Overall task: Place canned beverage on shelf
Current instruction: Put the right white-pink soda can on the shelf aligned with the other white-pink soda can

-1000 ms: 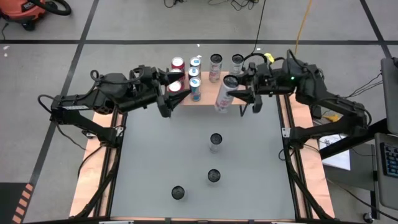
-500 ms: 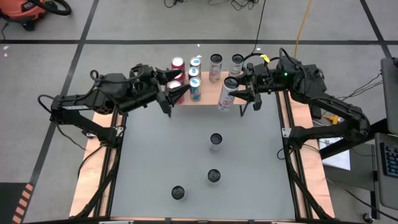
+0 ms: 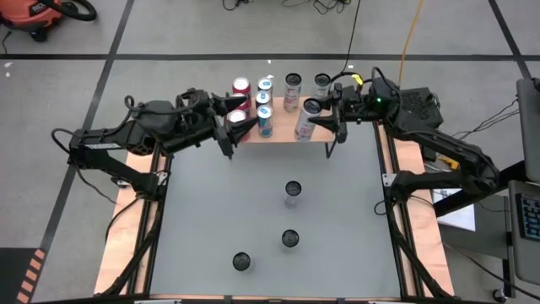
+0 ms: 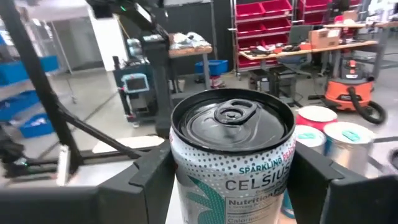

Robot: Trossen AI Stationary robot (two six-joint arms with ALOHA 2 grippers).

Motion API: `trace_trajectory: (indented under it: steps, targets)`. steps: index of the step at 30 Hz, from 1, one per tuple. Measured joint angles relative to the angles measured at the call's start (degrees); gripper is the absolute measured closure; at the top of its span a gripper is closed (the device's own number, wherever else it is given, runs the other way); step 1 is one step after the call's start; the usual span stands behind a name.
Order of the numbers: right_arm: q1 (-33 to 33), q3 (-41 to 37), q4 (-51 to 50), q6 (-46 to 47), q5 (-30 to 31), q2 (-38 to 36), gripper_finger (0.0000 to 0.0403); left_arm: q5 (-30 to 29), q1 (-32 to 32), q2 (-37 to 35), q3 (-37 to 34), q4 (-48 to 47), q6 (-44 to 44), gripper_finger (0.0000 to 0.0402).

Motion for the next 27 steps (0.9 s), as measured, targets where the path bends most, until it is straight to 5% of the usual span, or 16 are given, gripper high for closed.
trace_trajectory:
  steps: [16,27]
  targets:
    - [-1.1,-0.7,13.8,-5.7,0.1,12.8,0.019,0.0,0.0,0.0,0.0,-1.6,0.4,0.0006]
    - [-1.1,-0.7,13.4,-9.2,4.7,16.0,0.019,0.0,0.0,0.0,0.0,-2.0,0.3,0.0006]
